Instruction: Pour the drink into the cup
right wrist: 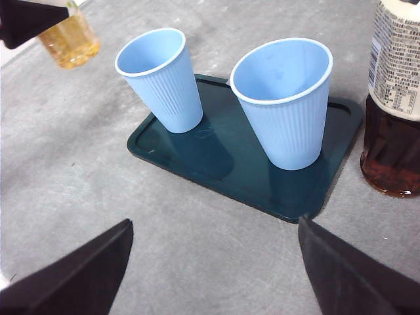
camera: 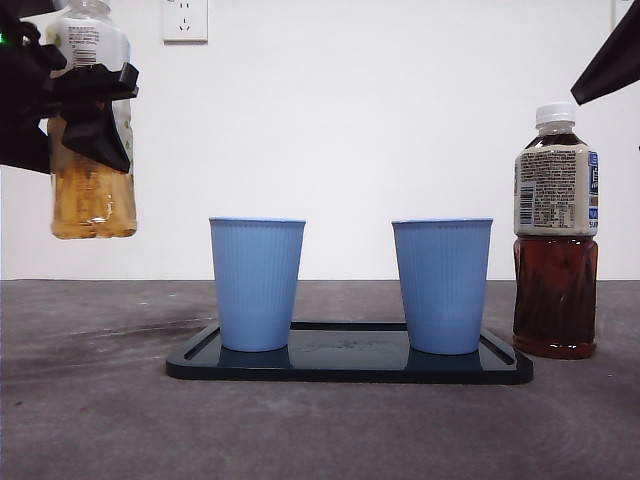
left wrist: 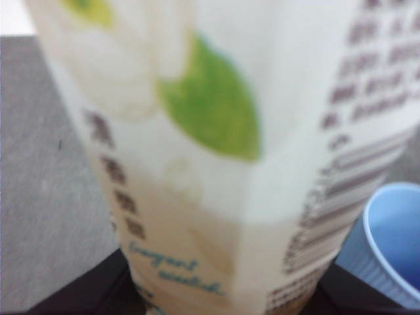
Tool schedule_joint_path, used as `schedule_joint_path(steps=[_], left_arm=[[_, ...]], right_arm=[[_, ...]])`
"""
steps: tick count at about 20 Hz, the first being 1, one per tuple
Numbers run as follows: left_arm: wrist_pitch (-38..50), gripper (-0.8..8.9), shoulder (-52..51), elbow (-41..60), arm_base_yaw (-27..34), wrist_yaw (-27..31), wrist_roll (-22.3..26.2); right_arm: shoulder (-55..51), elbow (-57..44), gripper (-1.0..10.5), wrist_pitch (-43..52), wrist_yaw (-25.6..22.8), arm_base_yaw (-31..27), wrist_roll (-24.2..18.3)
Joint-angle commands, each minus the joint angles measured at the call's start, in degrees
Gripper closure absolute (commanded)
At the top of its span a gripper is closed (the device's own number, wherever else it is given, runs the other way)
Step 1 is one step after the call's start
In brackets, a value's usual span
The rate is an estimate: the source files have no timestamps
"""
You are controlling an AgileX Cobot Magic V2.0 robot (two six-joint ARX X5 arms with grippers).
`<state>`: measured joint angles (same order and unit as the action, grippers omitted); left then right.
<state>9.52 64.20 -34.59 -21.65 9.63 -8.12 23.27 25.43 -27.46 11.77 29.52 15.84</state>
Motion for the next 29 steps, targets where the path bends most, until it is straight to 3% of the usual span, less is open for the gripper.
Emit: schedule_joint_path(steps=[1, 12, 25, 27, 29], left_arm=[[8.8, 6.33, 1.9, 1.5, -0.2, 0.0, -1.2], [22.0, 6.33, 18.8, 2.3, -0.2, -0.7, -1.2], [21.3, 6.26, 22.7, 2.3, -0.2, -0.7, -1.2], [20.2, 5.95, 22.8, 2.3, -0.2, -0.7, -1.2], [19.0, 4.97, 22.8, 2.3, -0.2, -0.7, -1.2]], right_arm=[[0.1, 0.8, 5.5, 0.4, -0.3, 0.4, -0.4], [0.1, 0.8, 5.5, 0.4, -2.9, 0.4, -0.4], [0.2, 0.8, 5.5, 0.4, -3.2, 0.4, -0.4], [0.2, 0.8, 5.5, 0.4, -3.2, 0.4, -0.4], [0.2, 0.8, 5.5, 0.4, -3.2, 0.4, -0.4]])
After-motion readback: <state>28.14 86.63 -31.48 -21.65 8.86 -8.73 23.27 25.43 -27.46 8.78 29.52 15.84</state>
